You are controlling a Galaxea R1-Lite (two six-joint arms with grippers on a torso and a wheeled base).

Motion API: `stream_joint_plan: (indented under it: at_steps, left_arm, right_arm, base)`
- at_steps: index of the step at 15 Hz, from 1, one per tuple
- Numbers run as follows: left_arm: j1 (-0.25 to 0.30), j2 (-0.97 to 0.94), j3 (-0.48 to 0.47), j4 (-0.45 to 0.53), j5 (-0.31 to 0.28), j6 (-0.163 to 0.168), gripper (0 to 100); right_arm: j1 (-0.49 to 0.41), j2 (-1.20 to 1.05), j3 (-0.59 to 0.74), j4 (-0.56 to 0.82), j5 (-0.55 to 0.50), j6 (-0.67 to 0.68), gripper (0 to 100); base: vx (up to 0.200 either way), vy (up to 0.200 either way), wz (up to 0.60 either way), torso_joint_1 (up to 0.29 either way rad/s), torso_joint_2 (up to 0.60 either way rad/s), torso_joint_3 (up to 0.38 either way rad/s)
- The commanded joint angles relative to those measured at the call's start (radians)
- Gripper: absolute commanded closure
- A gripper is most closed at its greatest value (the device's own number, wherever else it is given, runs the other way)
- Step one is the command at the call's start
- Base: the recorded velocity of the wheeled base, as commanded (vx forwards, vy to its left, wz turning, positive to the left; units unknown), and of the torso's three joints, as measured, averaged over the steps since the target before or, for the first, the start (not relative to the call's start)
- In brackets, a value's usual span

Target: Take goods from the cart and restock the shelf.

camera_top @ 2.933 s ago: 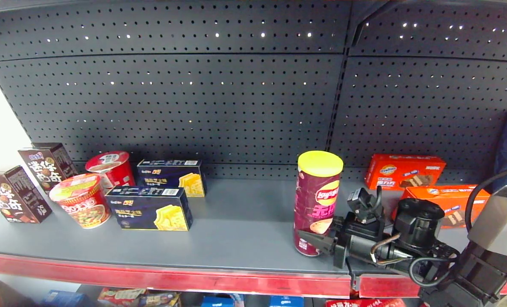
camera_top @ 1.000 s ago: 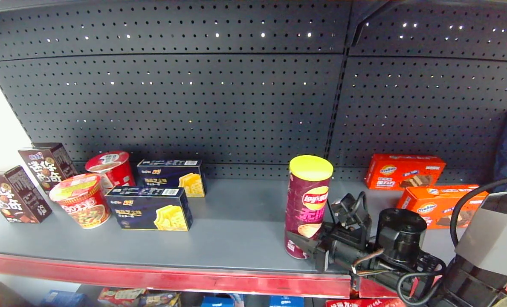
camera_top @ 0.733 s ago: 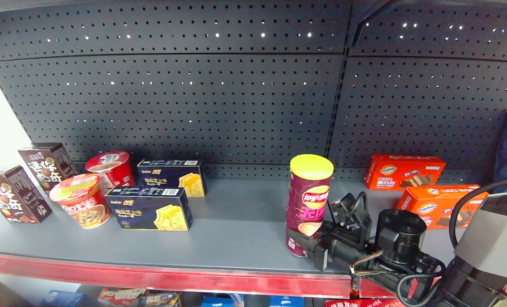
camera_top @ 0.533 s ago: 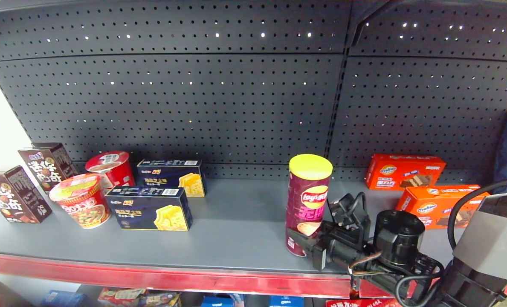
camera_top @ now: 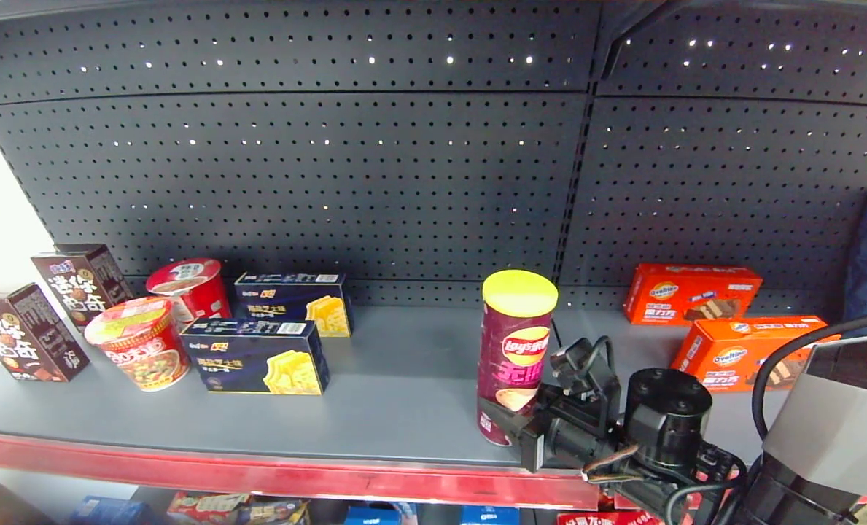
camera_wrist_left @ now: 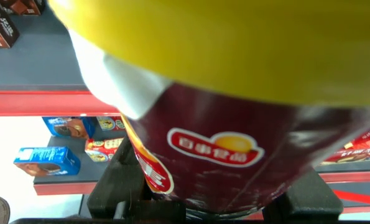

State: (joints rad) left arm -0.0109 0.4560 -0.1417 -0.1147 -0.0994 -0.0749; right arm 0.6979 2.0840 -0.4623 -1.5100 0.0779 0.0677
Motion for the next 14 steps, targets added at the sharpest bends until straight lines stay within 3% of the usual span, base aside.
stream_joint_plan:
  at_steps: [1,14]
  left_arm:
    - [0.0,-0.003,0.005,0.0,0.0,0.0,100]
    - [0.0,-0.005,0.008,0.0,0.001,-0.002,100]
  right_arm:
    - [0.002,0.004,0.002,-0.001,0.0,0.0,100]
    - [-0.021,0.008,0.019,0.008,-0.078,0.001,100]
  base:
    - [0.0,0.0,0.0,0.0,0.0,0.0]
    - [0.0,0.0,0.0,0.0,0.0,0.0]
